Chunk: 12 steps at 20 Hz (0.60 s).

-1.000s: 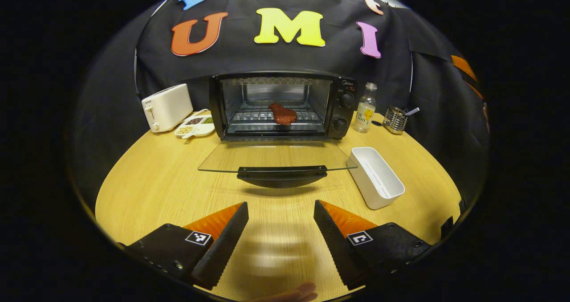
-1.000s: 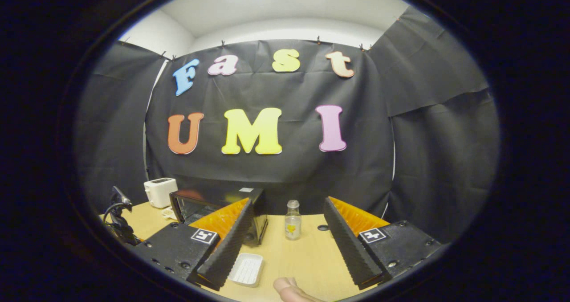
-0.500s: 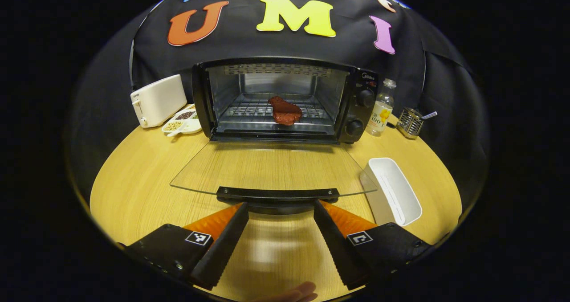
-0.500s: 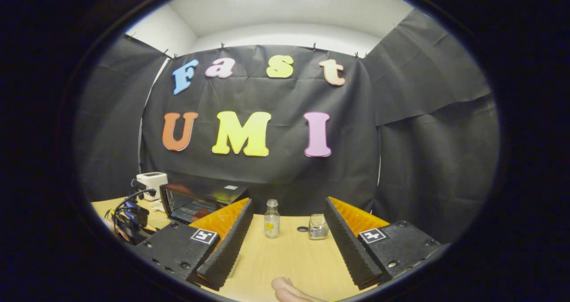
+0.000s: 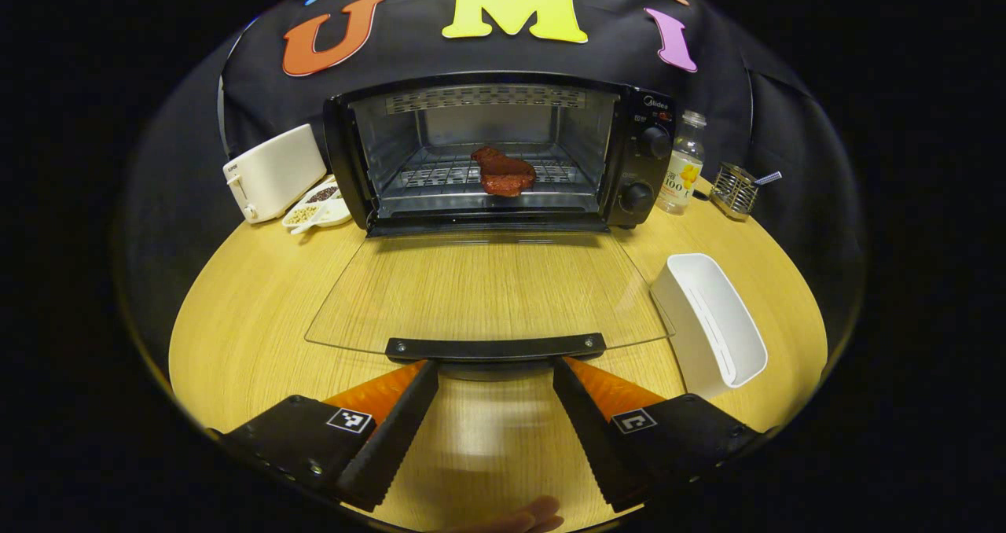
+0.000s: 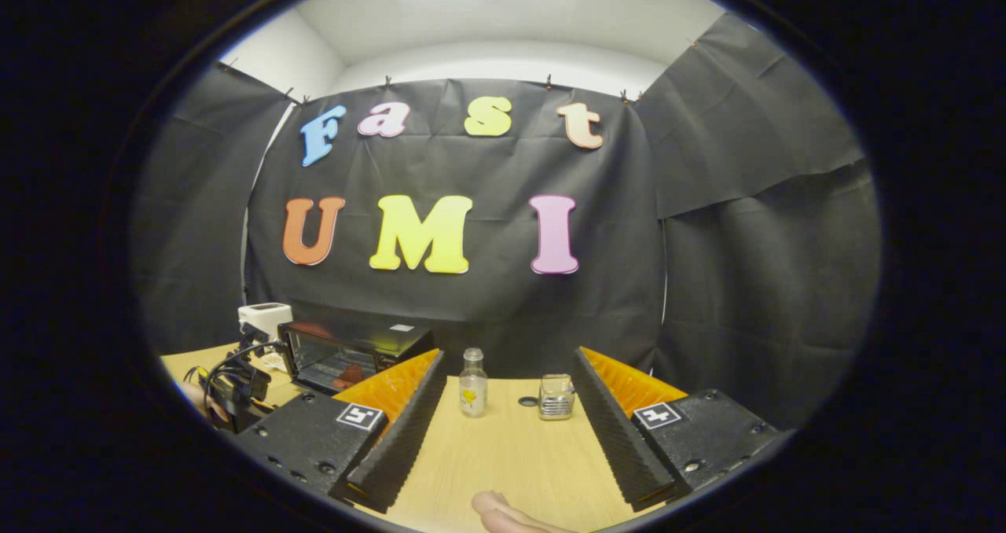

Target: Open the electric oven with the left hand, put the food in, and close the electric oven.

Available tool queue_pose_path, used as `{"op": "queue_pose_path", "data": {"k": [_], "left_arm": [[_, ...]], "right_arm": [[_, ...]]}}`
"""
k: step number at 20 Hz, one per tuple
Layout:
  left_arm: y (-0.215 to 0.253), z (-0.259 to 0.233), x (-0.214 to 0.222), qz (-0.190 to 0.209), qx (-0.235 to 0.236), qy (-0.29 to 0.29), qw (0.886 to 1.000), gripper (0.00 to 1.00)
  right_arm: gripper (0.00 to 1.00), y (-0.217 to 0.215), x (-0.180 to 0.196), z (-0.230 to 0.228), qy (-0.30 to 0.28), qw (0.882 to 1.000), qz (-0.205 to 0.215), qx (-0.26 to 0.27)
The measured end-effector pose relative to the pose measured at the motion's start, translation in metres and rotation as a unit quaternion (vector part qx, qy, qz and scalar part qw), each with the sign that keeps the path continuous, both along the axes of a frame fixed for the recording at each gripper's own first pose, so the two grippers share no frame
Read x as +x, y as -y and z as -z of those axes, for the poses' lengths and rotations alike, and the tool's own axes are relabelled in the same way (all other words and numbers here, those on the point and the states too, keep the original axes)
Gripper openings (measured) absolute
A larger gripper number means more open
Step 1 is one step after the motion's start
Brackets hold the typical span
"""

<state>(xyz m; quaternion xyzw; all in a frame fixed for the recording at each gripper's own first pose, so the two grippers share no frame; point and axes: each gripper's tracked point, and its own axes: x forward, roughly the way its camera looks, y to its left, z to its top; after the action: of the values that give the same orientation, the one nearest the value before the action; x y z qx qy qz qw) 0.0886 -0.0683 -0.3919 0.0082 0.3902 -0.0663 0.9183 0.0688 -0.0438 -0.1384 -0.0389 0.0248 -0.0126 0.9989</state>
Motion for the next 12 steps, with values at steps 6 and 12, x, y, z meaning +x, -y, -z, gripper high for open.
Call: {"op": "queue_pose_path", "data": {"k": [6,12], "left_arm": [[0.0,-0.027,0.007,0.004,0.002,0.029,1.0,0.95],[-0.003,-0.071,0.028,0.005,0.0,0.093,0.996,0.95]], "right_arm": [[0.96,0.0,-0.001,-0.003,0.006,1.0,0.002,0.003],[1.0,0.001,-0.003,0.001,0.001,1.0,0.004,0.008]]}}
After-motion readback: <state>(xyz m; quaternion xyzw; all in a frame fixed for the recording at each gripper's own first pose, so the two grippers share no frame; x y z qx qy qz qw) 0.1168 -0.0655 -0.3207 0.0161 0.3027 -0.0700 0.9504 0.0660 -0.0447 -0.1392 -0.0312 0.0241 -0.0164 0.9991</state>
